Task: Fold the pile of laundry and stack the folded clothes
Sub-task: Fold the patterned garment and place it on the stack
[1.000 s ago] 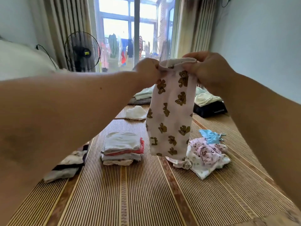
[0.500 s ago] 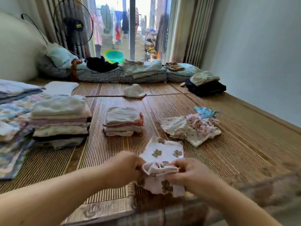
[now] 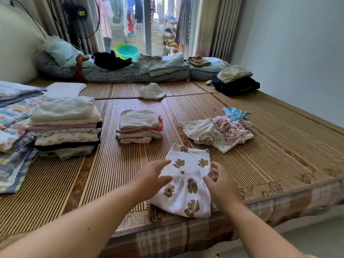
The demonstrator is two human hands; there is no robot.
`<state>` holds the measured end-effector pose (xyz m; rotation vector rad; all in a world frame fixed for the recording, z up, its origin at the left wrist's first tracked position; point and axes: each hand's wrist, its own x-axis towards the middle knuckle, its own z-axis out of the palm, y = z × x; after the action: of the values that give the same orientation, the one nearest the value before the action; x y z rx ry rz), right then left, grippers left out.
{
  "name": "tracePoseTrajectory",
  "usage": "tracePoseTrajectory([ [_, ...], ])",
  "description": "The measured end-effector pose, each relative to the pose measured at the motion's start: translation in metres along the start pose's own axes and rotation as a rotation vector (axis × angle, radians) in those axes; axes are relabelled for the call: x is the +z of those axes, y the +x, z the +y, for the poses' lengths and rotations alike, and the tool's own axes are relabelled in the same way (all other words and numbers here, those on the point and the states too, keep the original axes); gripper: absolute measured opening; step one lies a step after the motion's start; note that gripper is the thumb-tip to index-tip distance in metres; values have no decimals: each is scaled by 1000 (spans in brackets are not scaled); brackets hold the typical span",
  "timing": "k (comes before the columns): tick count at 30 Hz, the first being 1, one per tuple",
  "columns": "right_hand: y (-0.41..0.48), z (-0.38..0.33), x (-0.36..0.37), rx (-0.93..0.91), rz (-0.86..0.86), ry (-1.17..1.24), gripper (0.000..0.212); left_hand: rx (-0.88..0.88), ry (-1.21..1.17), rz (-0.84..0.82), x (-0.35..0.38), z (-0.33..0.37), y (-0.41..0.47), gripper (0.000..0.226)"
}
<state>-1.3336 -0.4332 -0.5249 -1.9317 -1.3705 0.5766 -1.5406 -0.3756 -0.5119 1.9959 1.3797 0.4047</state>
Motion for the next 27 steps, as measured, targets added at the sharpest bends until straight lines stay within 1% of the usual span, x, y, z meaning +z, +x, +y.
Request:
tracePoseTrajectory([
  [1,0,5,1,-99,6,-83,47,59,66,-26,5,-4,-4,63],
  [2,0,11,2,-209,-61,-131,48,126,151,-84,10,-9,-8,69],
  [3,-2,15,3,-315,-183,-170,52,193,265,-159,14,-15,-11,74],
  [4,-4,18,6,-376,-334,-258,60,248,401,-230,17,-23,-14,79],
  [5,-6,20,8,-399,-468,-398,72,276,518,-282,20,-30,-14,81],
  [6,-6,24,11,-400,-563,-555,83,286,590,-306,22,-36,-12,79],
  [7,-7,30,13,-412,-608,-677,88,291,629,-306,22,-39,-10,75],
  [8,-7,34,13,-429,-608,-746,85,295,648,-290,22,-44,-7,71],
  [10,-7,44,13,-469,-567,-764,74,314,672,-286,21,-48,-1,65],
  [13,-7,53,9,-494,-592,-747,71,363,711,-286,15,-51,4,60],
  [15,-6,54,5,-493,-626,-698,65,380,694,-227,10,-51,5,50],
  [17,-5,52,1,-454,-624,-522,51,392,673,-209,6,-50,4,38],
  [20,-9,41,-13,-267,-640,-251,29,364,571,-283,-4,-46,-9,23],
  [21,-12,36,-18,-238,-656,-177,21,349,501,-304,-7,-44,-16,20],
  [24,-17,14,-25,-247,-670,-37,23,242,182,-349,-22,-39,-37,19],
  [25,-15,9,-25,-247,-665,17,21,192,50,-345,-26,-38,-40,18],
  [27,-6,-1,-22,-219,-630,165,19,136,-145,-263,-34,-32,-35,14],
])
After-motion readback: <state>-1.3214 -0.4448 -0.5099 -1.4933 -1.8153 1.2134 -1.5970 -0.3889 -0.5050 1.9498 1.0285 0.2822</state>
